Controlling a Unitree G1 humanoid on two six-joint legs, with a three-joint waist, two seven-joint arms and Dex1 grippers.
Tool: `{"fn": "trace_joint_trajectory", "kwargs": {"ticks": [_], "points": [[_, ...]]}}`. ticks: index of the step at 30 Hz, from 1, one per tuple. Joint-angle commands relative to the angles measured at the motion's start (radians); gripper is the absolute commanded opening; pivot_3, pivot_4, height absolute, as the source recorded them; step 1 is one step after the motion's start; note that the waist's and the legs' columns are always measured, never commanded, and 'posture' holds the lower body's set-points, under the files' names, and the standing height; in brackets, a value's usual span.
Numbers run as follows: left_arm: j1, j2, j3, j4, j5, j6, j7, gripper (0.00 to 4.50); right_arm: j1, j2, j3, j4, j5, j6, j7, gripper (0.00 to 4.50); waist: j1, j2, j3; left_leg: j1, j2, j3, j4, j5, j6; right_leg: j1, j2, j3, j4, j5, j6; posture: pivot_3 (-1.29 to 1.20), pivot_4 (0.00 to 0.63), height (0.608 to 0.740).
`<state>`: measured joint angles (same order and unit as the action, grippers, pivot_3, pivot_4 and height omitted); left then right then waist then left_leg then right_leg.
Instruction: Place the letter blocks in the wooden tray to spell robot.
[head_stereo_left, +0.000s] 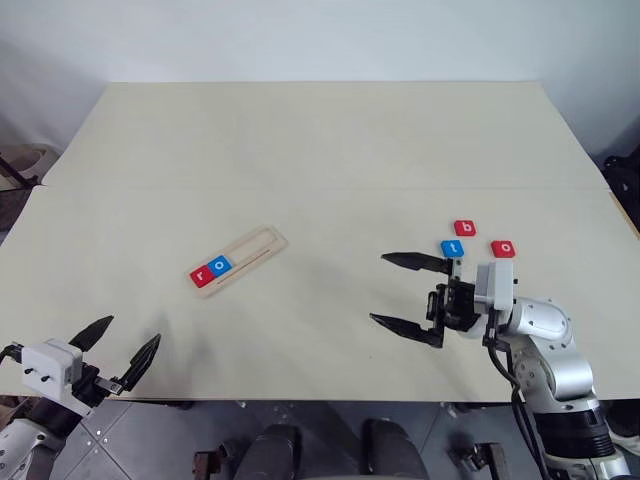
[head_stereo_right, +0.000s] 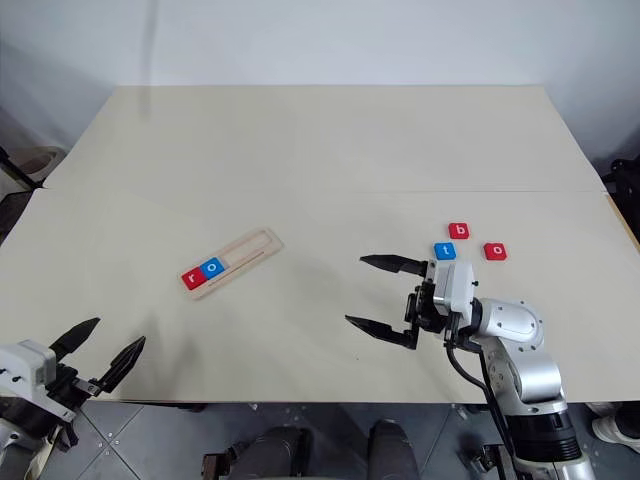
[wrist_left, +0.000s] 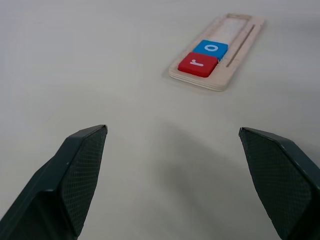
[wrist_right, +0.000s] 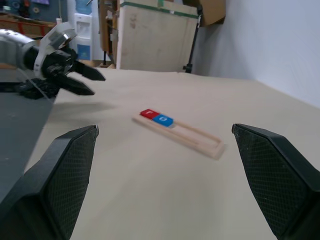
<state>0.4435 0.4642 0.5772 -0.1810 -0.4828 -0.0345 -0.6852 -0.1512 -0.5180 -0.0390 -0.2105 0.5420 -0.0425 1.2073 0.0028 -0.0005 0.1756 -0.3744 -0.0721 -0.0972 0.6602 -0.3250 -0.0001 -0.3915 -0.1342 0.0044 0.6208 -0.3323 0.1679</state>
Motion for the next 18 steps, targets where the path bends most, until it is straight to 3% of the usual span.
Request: {"fn": "trace_joint_trajectory", "kwargs": {"ticks": [1, 5, 9, 18], "points": [[0.012, 0.004, 0.018, -0.004, -0.037, 0.009, -0.022, 4.5, 0.014, -0.027, -0.029, -0.006, 0.017, -0.024, 0.026, 4.48, -0.001, 0.0, 0.0, 0.0, 0.0, 0.0, 0.0, 0.0, 0.0, 0.0, 0.0, 0.0, 0.0, 0.0, 0.0, 0.0, 0.15, 0.74], [-0.011, 0.028, 0.014, -0.001, -0.071, 0.039, -0.062, 4.5, 0.031, -0.047, -0.049, 0.005, 0.025, -0.022, 0.037, 4.48, -0.002, 0.0, 0.0, 0.0, 0.001, 0.0, 0.0, 0.0, 0.0, 0.0, 0.001, 0.0, 0.0, 0.0, -0.001, 0.0, 0.15, 0.74], [-0.082, 0.123, -0.008, 0.043, -0.061, 0.082, -0.138, 4.5, 0.049, -0.07, -0.078, 0.014, 0.027, -0.016, 0.043, 4.48, 0.0, 0.0, 0.0, 0.0, 0.001, 0.0, 0.0, 0.0, 0.0, 0.0, 0.001, 0.0, 0.0, 0.0, -0.001, 0.0, 0.15, 0.74], [-0.488, 0.296, -0.219, 0.36, 0.039, 0.087, -0.328, 4.5, 0.071, -0.083, -0.112, 0.009, 0.014, -0.018, 0.027, 4.48, -0.001, 0.0, 0.0, 0.001, 0.0, 0.0, 0.0, 0.0, 0.0, 0.0, 0.0, -0.001, 0.003, 0.0, -0.001, 0.0, 0.15, 0.74]]}}
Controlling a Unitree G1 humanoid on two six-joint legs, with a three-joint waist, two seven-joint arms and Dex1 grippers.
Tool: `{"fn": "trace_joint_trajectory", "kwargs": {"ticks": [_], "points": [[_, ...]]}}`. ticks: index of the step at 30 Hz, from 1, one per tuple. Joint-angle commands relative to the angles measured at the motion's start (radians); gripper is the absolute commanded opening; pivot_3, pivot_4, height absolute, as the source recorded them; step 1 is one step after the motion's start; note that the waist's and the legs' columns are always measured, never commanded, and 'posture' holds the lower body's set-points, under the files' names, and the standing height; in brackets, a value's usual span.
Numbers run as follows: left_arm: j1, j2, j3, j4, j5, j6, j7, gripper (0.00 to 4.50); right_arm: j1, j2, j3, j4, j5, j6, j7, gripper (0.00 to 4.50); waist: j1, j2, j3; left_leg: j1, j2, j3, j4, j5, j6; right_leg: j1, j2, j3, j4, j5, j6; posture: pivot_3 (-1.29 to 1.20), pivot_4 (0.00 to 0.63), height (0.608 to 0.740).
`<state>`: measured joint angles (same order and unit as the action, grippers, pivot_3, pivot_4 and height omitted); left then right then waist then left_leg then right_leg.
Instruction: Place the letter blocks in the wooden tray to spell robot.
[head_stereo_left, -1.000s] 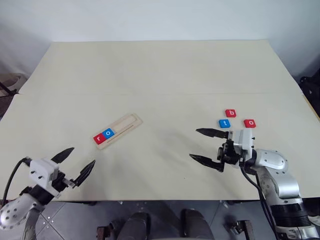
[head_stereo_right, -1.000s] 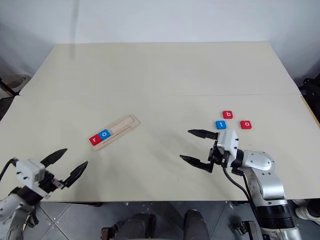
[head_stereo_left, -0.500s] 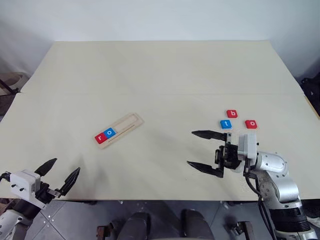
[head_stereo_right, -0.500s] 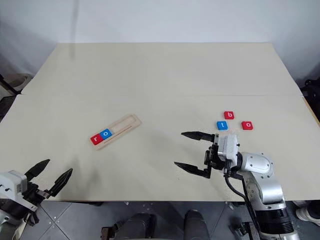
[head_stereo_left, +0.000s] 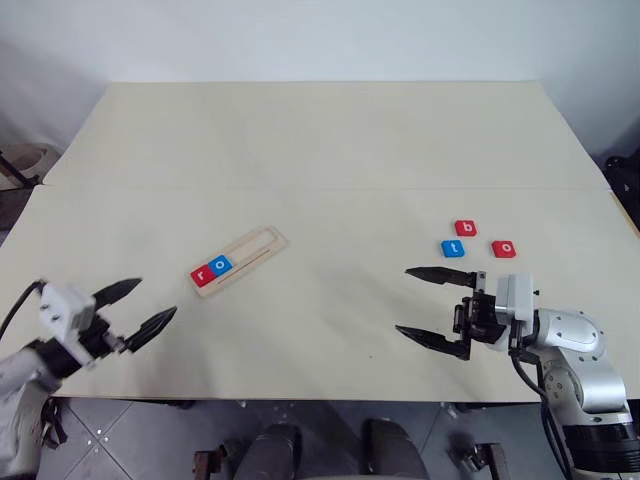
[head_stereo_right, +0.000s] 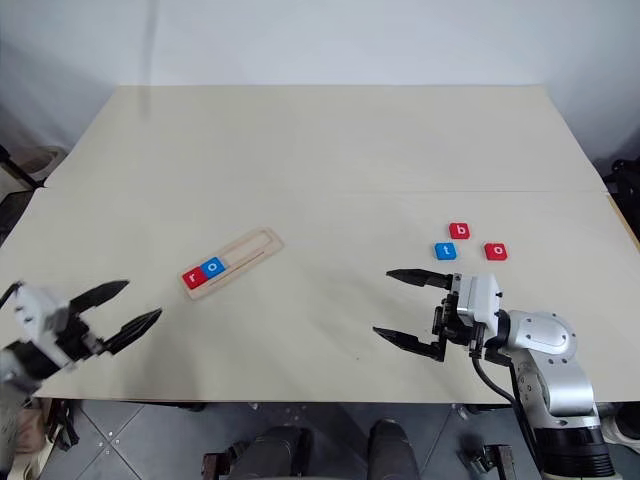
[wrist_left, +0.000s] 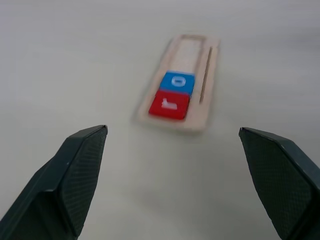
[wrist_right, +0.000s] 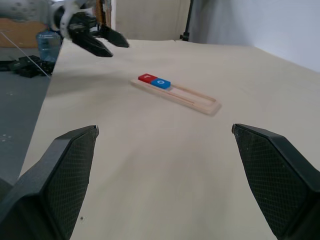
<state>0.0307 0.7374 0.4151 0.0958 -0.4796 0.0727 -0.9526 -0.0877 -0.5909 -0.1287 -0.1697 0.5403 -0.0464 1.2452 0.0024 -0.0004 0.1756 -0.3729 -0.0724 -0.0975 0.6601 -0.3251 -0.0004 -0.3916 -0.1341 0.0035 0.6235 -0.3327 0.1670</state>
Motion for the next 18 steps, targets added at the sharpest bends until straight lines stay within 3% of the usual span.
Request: {"fn": "trace_joint_trajectory", "kwargs": {"ticks": [1, 6, 18], "points": [[-0.115, 0.028, -0.075, 0.119, 0.045, -0.024, -0.076, 4.5, 0.011, -0.011, -0.023, -0.04, 0.017, -0.011, -0.013, 4.48, -0.002, 0.0, 0.0, 0.0, 0.0, 0.0, 0.0, 0.0, 0.0, 0.0, 0.0, 0.0, 0.0, 0.0, 0.0, 0.0, 0.15, 0.74], [-0.292, 0.037, -0.164, 0.321, 0.115, -0.065, -0.136, 4.5, 0.053, -0.029, -0.017, -0.121, 0.049, 0.033, -0.017, 4.48, -0.009, 0.0, 0.0, 0.0, 0.0, 0.0, 0.0, 0.0, 0.0, -0.002, 0.001, -0.001, 0.004, 0.0, 0.0, 0.0, 0.15, 0.74], [-0.404, 0.003, -0.245, 0.517, 0.196, -0.162, -0.182, 4.5, 0.128, -0.043, -0.035, -0.196, 0.061, 0.067, -0.07, 4.48, 0.0, 0.0, 0.0, 0.0, 0.0, 0.001, 0.002, 0.0, 0.0, -0.001, 0.0, -0.001, 0.004, 0.0, 0.0, 0.0, 0.15, 0.74]]}}
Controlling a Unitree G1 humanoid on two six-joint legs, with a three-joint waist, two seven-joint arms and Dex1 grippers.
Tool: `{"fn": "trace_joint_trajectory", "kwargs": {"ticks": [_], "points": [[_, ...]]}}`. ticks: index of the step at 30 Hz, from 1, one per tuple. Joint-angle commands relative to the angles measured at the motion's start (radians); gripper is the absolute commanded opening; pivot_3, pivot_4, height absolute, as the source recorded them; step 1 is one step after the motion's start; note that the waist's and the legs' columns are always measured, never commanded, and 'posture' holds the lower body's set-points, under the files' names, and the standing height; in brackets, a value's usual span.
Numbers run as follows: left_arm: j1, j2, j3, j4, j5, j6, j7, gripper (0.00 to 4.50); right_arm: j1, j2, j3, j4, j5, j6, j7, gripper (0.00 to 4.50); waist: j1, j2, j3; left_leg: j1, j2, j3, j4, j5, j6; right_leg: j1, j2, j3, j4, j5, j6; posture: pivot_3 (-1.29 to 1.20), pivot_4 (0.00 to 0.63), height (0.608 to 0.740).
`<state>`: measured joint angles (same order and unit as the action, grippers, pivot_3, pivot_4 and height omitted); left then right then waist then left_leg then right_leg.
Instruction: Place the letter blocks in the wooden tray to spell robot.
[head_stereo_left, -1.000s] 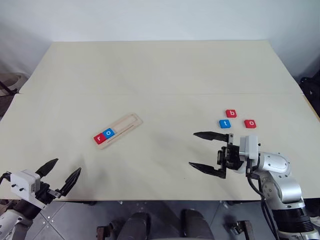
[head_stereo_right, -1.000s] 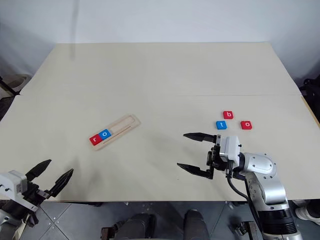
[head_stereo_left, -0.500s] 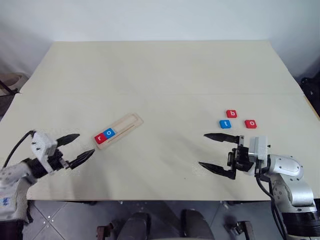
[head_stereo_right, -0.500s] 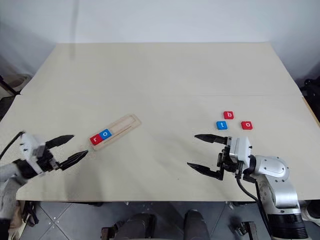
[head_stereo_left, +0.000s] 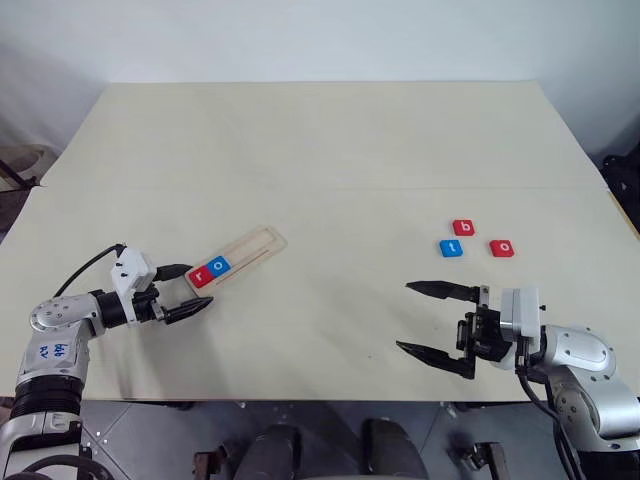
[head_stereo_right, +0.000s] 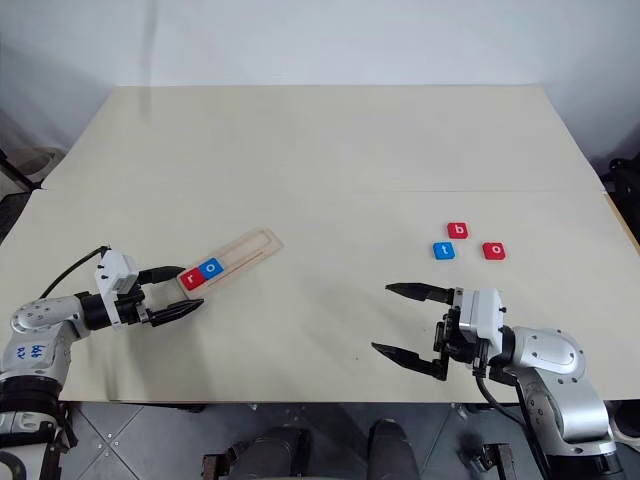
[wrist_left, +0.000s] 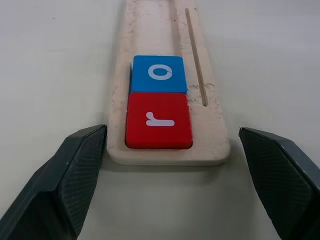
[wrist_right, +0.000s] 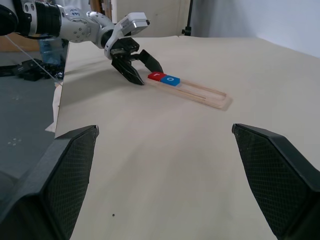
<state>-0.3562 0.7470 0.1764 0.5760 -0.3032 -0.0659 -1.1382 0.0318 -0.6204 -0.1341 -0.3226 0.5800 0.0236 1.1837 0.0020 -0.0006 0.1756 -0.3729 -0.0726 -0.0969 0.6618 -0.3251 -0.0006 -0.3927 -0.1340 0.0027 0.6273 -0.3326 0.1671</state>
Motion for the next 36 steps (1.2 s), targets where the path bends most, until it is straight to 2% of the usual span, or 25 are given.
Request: {"fn": "trace_joint_trajectory", "kwargs": {"ticks": [1, 4, 7, 9, 17, 21, 24, 30, 36], "points": [[-0.026, -0.01, -0.008, 0.049, 0.022, -0.029, 0.002, 4.5, 0.008, -0.014, -0.028, -0.043, 0.021, -0.003, -0.01, 4.48, 0.0, 0.0, 0.0, 0.0, 0.0, 0.0, 0.0, 0.0, 0.0, 0.0, 0.0, 0.0, 0.0, 0.0, 0.0, 0.0, 0.15, 0.74], [-0.042, -0.025, -0.02, 0.066, 0.026, -0.031, -0.018, 4.5, 0.0, -0.013, -0.023, -0.04, 0.017, -0.003, -0.016, 4.48, 0.0, 0.0, 0.0, 0.0, 0.0, 0.0, 0.0, 0.0, 0.0, 0.0, 0.0, 0.0, 0.0, 0.0, 0.0, 0.0, 0.15, 0.74], [-0.044, -0.031, -0.023, 0.065, 0.022, -0.024, -0.044, 3.95, -0.003, -0.015, -0.024, -0.041, 0.018, -0.002, -0.02, 4.5, 0.0, 0.0, 0.0, 0.0, 0.0, 0.0, 0.0, 0.0, 0.0, 0.0, 0.0, 0.0, 0.001, 0.0, 0.0, 0.0, 0.15, 0.74], [-0.041, -0.031, -0.024, 0.061, 0.021, -0.021, -0.052, 3.42, 0.0, -0.017, -0.026, -0.041, 0.02, -0.002, -0.02, 4.5, -0.001, 0.0, 0.0, 0.0, 0.0, 0.0, 0.0, 0.0, 0.0, 0.0, 0.0, 0.0, 0.001, 0.0, 0.0, 0.0, 0.15, 0.74], [-0.044, -0.06, -0.03, -0.007, 0.007, -0.07, -0.084, 3.4, 0.02, -0.031, -0.045, -0.036, 0.013, 0.0, -0.037, 4.5, 0.003, 0.0, 0.0, 0.0, 0.0, 0.0, 0.0, 0.0, 0.0, 0.0, 0.0, 0.0, 0.001, 0.0, 0.0, 0.0, 0.15, 0.74], [-0.078, -0.109, -0.123, -0.14, 0.024, -0.083, -0.136, 3.4, 0.091, -0.046, -0.1, -0.035, 0.011, -0.008, -0.048, 4.5, 0.019, 0.0, 0.0, -0.001, -0.001, 0.0, 0.001, 0.0, 0.0, 0.0, 0.0, 0.0, 0.0, 0.0, 0.0, 0.0, 0.15, 0.74], [-0.128, -0.151, -0.201, -0.175, 0.059, -0.086, -0.15, 3.4, 0.163, -0.055, -0.142, -0.041, 0.001, -0.022, -0.05, 4.5, 0.021, 0.0, 0.0, -0.001, 0.0, 0.0, 0.002, 0.0, 0.0, 0.001, 0.0, 0.0, 0.0, 0.0, 0.0, 0.0, 0.15, 0.74], [-0.258, -0.265, -0.332, -0.098, 0.129, -0.11, -0.175, 3.4, 0.369, -0.047, -0.264, -0.096, -0.002, -0.046, -0.06, 4.5, 0.02, -0.001, 0.0, -0.001, -0.001, 0.001, 0.002, 0.0, 0.001, 0.001, 0.001, 0.0, 0.0, 0.001, 0.001, 0.0, 0.15, 0.74], [-0.347, -0.315, -0.377, 0.066, 0.174, -0.18, -0.205, 3.4, 0.518, -0.008, -0.341, -0.182, 0.006, -0.054, -0.103, 4.5, 0.011, -0.002, 0.0, 0.0, -0.002, 0.005, 0.001, 0.0, 0.001, 0.001, 0.003, 0.001, 0.0, 0.001, 0.001, 0.0, 0.15, 0.74]]}}
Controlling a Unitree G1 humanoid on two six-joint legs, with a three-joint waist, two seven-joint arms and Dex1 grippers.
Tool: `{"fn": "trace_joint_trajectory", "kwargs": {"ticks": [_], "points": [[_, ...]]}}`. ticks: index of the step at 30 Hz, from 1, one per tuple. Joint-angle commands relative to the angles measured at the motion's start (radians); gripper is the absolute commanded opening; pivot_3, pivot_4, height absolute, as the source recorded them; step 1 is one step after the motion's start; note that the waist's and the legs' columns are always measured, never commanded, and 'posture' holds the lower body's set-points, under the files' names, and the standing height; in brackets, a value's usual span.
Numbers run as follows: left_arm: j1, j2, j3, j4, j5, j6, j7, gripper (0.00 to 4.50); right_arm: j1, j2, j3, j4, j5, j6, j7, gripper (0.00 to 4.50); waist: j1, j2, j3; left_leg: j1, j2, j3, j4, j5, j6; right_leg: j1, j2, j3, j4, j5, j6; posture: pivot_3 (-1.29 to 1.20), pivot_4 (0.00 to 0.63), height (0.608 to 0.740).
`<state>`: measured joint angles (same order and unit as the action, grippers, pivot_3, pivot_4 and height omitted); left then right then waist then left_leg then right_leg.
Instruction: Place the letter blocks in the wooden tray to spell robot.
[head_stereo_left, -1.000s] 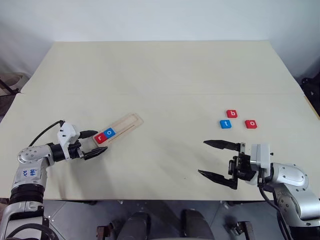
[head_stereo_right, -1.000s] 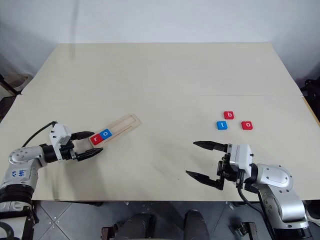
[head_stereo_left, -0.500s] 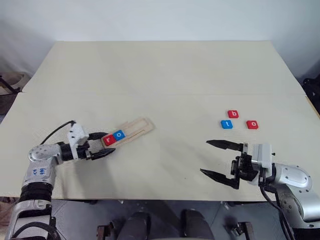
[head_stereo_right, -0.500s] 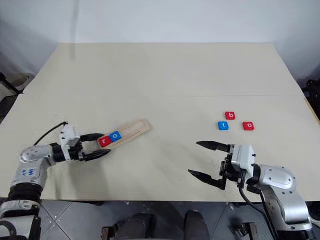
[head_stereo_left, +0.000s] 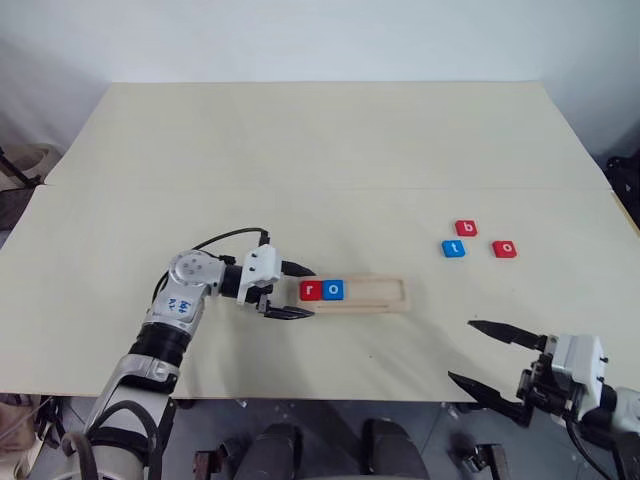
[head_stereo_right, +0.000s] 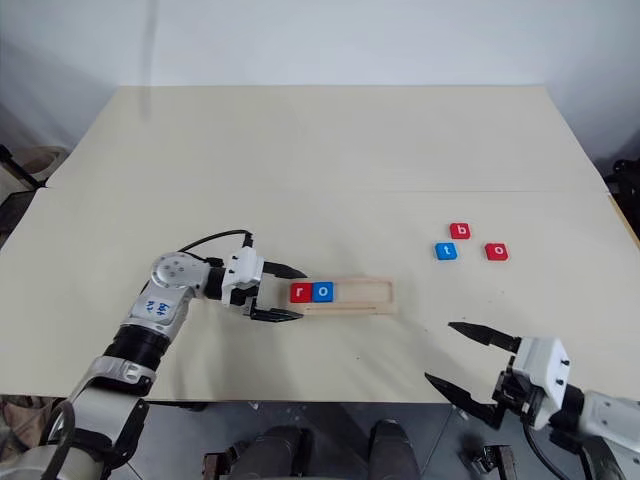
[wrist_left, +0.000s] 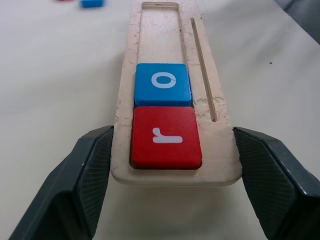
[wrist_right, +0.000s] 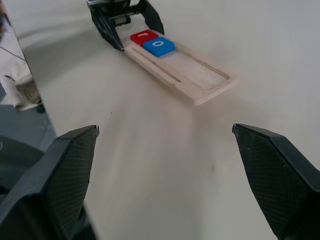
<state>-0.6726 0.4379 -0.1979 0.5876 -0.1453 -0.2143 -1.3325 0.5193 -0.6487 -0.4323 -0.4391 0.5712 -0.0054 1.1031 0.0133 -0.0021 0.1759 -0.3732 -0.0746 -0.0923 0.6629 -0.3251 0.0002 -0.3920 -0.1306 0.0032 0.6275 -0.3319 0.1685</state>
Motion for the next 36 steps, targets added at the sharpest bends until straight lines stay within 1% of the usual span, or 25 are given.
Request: {"fn": "trace_joint_trajectory", "kwargs": {"ticks": [1, 7, 12, 13, 14, 15, 18, 21, 25, 27, 30, 36], "points": [[-0.038, -0.01, -0.005, 0.072, 0.02, -0.04, -0.01, 3.4, 0.044, 0.027, -0.047, -0.075, 0.014, -0.027, -0.028, 4.5, 0.0, 0.0, 0.0, 0.0, 0.0, 0.0, 0.0, 0.0, 0.0, 0.0, 0.0, 0.0, 0.0, 0.0, 0.0, 0.0, 0.15, 0.74], [-0.042, -0.016, -0.006, 0.11, 0.032, -0.05, -0.006, 3.4, 0.075, 0.051, -0.041, -0.102, 0.004, -0.038, -0.06, 4.5, 0.008, -0.001, 0.0, 0.0, 0.001, -0.001, 0.0, 0.0, 0.0, 0.0, -0.001, 0.0, 0.0, 0.0, 0.0, 0.0, 0.15, 0.74], [-0.034, -0.02, 0.003, 0.102, 0.02, -0.02, -0.003, 3.4, 0.037, 0.05, -0.013, -0.096, -0.001, -0.032, -0.081, 4.5, 0.01, -0.001, 0.0, 0.0, 0.002, -0.001, 0.0, 0.0, 0.0, 0.0, -0.001, 0.001, 0.0, 0.0, 0.0, 0.0, 0.15, 0.74], [-0.029, -0.016, 0.012, 0.091, 0.003, -0.004, -0.014, 4.14, 0.025, 0.047, -0.007, -0.092, -0.001, -0.031, -0.084, 4.5, 0.01, -0.001, 0.0, 0.001, 0.002, -0.001, 0.0, 0.0, 0.0, 0.0, -0.001, 0.001, 0.0, 0.0, 0.0, 0.0, 0.15, 0.74], [-0.026, -0.014, 0.018, 0.082, -0.008, 0.009, -0.023, 4.4, 0.016, 0.046, -0.003, -0.088, -0.002, -0.029, -0.085, 4.5, 0.01, -0.001, 0.0, 0.001, 0.002, -0.001, 0.001, 0.0, 0.0, 0.0, -0.001, 0.001, 0.0, 0.0, 0.0, 0.0, 0.15, 0.74], [-0.022, -0.011, 0.03, 0.073, -0.021, 0.016, -0.025, 4.46, 0.005, 0.045, 0.0, -0.083, -0.003, -0.03, -0.087, 4.5, 0.009, -0.001, 0.0, 0.001, 0.002, -0.001, 0.001, 0.0, 0.0, 0.0, -0.002, 0.001, 0.0, 0.0, 0.0, 0.0, 0.15, 0.74], [-0.012, 0.004, 0.071, 0.056, -0.054, 0.005, -0.031, 4.46, -0.023, 0.053, -0.004, -0.064, -0.009, -0.037, -0.099, 4.5, 0.01, -0.001, 0.0, 0.001, 0.002, -0.001, 0.001, 0.0, 0.0, 0.0, -0.001, 0.001, 0.0, 0.0, 0.0, 0.0, 0.15, 0.74], [0.02, 0.058, 0.148, 0.03, -0.129, -0.038, -0.09, 4.46, -0.048, 0.092, -0.053, -0.015, -0.017, -0.062, -0.155, 4.5, 0.005, -0.001, 0.0, 0.001, 0.003, -0.001, 0.001, 0.0, 0.0, 0.0, -0.001, 0.001, 0.001, 0.0, 0.0, 0.0, 0.15, 0.74], [0.063, 0.098, 0.211, -0.018, -0.178, -0.042, -0.088, 4.46, -0.025, 0.135, -0.104, 0.036, -0.04, -0.112, -0.194, 4.5, 0.008, 0.0, 0.0, 0.001, 0.003, -0.001, 0.0, 0.0, 0.0, 0.0, -0.002, 0.001, 0.0, 0.0, 0.0, 0.0, 0.15, 0.74], [0.095, 0.113, 0.24, -0.086, -0.209, 0.023, -0.065, 4.46, 0.014, 0.164, -0.146, 0.058, -0.017, -0.104, -0.223, 4.5, 0.014, 0.0, 0.0, 0.001, 0.002, -0.002, 0.001, 0.0, 0.0, 0.001, -0.003, 0.0, 0.0, 0.0, 0.0, 0.0, 0.15, 0.74], [0.14, 0.126, 0.251, -0.172, -0.224, 0.076, -0.048, 4.46, 0.047, 0.202, -0.183, 0.094, -0.028, -0.143, -0.241, 4.5, 0.012, 0.0, 0.0, 0.0, 0.001, -0.005, 0.001, 0.0, 0.001, 0.001, -0.003, 0.0, 0.0, 0.0, 0.0, 0.0, 0.15, 0.74], [0.215, 0.094, 0.258, -0.347, -0.281, 0.171, 0.032, 4.46, 0.073, 0.299, -0.218, 0.169, -0.088, -0.266, -0.322, 4.5, 0.007, 0.001, -0.001, 0.001, 0.002, -0.004, 0.0, 0.0, 0.0, 0.001, -0.003, 0.001, 0.0, 0.0, 0.0, 0.0, 0.15, 0.74]]}}
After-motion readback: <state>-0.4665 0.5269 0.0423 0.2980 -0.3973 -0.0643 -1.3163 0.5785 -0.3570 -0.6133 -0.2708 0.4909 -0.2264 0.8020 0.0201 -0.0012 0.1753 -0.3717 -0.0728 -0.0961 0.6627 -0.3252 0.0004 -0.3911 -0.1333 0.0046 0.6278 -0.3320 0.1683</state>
